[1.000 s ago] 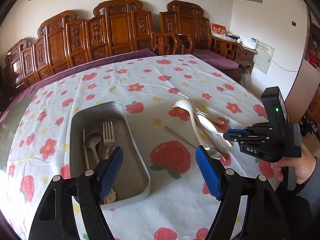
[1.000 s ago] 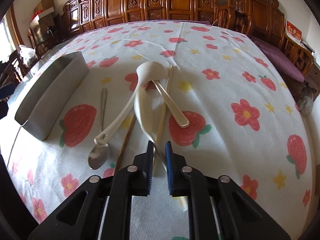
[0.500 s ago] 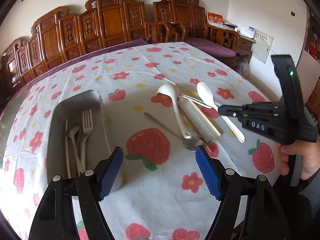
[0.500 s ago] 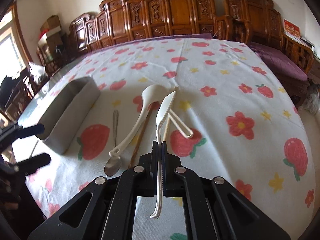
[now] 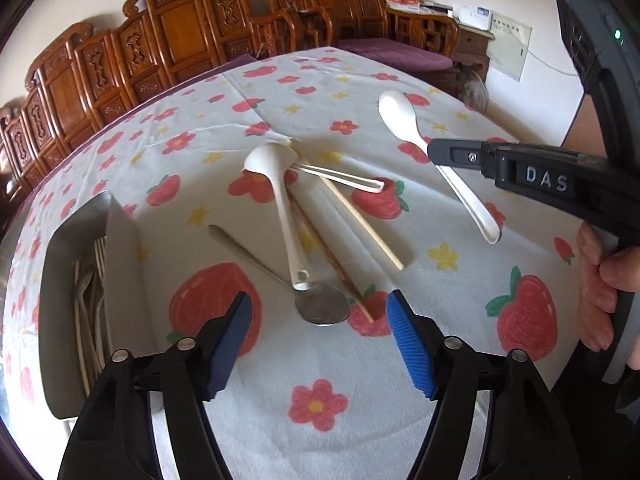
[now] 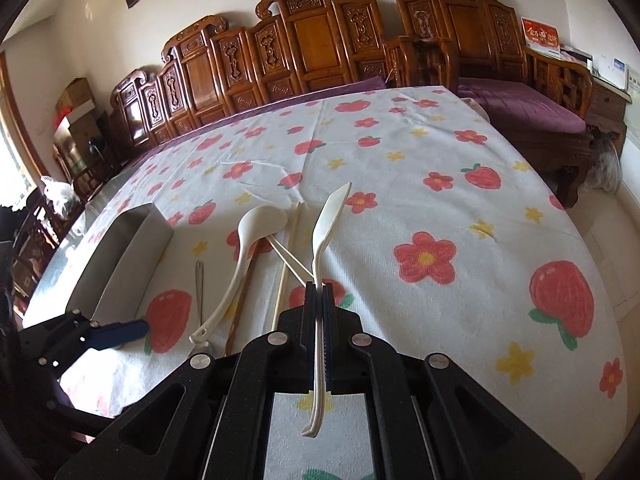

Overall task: Organize utensils
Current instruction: 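Lower the left tool onto a steel fork on the cloth and grasp it, then carry the steel fork into the tray with the left tool while the right tool carries the knife, then lower the white plastic knife into the tray and open the right tool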

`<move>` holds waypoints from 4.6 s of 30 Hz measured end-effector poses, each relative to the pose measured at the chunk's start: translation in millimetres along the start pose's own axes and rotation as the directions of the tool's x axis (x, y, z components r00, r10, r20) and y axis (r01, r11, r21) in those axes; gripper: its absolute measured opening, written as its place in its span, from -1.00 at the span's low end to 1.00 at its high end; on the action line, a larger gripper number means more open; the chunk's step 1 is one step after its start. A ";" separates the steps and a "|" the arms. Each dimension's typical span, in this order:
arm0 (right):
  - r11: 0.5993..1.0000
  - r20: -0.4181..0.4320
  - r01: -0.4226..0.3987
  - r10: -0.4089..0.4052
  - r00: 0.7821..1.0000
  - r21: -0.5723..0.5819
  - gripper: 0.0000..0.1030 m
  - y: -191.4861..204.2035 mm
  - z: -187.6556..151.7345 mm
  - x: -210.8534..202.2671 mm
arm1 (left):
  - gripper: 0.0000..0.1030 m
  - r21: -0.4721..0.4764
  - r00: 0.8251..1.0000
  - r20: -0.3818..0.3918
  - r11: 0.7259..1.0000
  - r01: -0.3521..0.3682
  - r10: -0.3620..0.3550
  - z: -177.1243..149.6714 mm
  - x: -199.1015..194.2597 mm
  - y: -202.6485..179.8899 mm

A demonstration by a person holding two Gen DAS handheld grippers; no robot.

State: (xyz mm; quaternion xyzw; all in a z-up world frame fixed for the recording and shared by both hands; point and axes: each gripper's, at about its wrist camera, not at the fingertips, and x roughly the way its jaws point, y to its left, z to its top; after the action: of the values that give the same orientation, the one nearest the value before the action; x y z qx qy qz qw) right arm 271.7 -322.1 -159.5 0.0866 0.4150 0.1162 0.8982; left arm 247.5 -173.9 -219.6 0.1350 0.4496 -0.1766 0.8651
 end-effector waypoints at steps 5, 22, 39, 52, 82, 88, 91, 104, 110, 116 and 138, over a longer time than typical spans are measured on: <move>1.000 0.004 -0.010 0.010 1.000 0.004 -0.92 0.2 0.4 -0.2 | -0.07 0.045 0.998 -0.044 0.998 -0.036 0.038 2.4 16.9 -9.7; 1.000 -0.007 -0.010 0.010 1.000 -0.022 -0.92 12.0 -0.3 0.0 | -0.77 0.023 0.996 -0.087 0.999 -0.022 0.024 -11.0 17.0 18.0; 0.998 -0.018 -0.031 0.030 0.999 -0.059 -0.92 25.3 -2.5 4.1 | -1.00 -0.041 1.000 0.026 0.999 -0.004 0.005 -12.9 -15.4 47.6; 0.990 -0.018 -0.089 0.087 0.996 -0.111 -0.92 56.7 -5.3 0.7 | -0.99 -0.042 0.988 0.156 0.999 0.003 0.004 5.3 -73.4 58.7; 0.963 -0.035 -0.168 0.164 0.986 -0.209 -0.92 115.2 -15.1 -3.9 | -0.99 -0.149 0.993 0.112 0.989 -0.025 0.042 -22.5 -80.0 154.3; 0.961 -0.051 -0.162 0.155 0.987 -0.223 -0.92 118.1 -18.6 0.6 | -0.99 -0.183 0.997 0.067 0.983 -0.013 0.025 -35.7 -58.6 167.8; 0.961 -0.058 -0.159 0.150 0.987 -0.226 -0.92 118.1 -19.9 2.4 | -0.99 -0.196 0.999 0.051 0.980 -0.010 0.021 -40.9 -49.1 171.1; 0.957 -0.093 -0.154 0.135 0.986 -0.247 -0.92 127.1 -25.5 11.9 | -0.97 -0.288 1.000 0.028 0.958 0.000 0.008 -52.8 -30.0 190.4; 0.949 -0.055 -0.134 0.123 0.991 -0.286 -0.92 139.2 -14.2 10.9 | -0.90 -0.319 0.998 0.057 0.948 -0.003 0.023 -52.6 -41.1 197.4; 0.942 -0.056 -0.143 0.132 0.990 -0.303 -0.92 158.6 -0.2 15.9 | -0.84 -0.321 0.993 0.100 0.947 -0.021 0.056 -51.8 -59.7 203.9; 0.910 -0.145 -0.259 0.223 0.964 -0.323 -0.92 279.3 28.3 78.2 | -0.75 -0.393 0.974 0.137 0.913 -0.112 0.179 -66.9 -100.8 265.7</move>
State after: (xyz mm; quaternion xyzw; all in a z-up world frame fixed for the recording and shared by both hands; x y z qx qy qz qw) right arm 304.2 -34.3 -127.6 -0.0248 0.4214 0.3002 0.8554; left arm 258.4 110.3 -153.9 -0.0190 0.3885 -0.0313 0.9207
